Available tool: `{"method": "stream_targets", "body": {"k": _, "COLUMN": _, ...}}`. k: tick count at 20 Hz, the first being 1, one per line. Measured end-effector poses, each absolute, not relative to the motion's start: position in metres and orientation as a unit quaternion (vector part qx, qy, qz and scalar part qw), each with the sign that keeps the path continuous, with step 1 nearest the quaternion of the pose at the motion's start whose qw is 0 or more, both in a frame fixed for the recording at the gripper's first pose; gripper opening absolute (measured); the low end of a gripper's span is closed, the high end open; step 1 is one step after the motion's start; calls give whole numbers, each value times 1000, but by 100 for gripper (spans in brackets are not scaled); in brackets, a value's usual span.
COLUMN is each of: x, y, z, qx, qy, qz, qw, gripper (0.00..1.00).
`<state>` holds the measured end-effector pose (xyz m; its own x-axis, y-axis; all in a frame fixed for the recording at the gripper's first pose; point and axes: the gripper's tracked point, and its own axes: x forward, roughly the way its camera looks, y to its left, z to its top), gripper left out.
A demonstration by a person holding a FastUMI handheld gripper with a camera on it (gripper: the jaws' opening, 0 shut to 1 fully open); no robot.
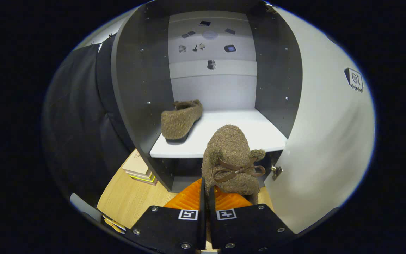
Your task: Open the shoe cabinet door, grab the shoes and put them into the shoe cabinet, then close the shoe cabinet door.
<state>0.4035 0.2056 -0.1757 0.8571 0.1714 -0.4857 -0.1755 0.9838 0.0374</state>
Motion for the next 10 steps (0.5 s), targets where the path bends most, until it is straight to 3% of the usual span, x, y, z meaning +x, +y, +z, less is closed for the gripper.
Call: {"method": "stream_targets", "body": {"k": 10, "x": 517, "y": 203, "z": -129, "qx": -18, "qy": 228, "qz": 95, "qw": 969, "gripper": 5}}
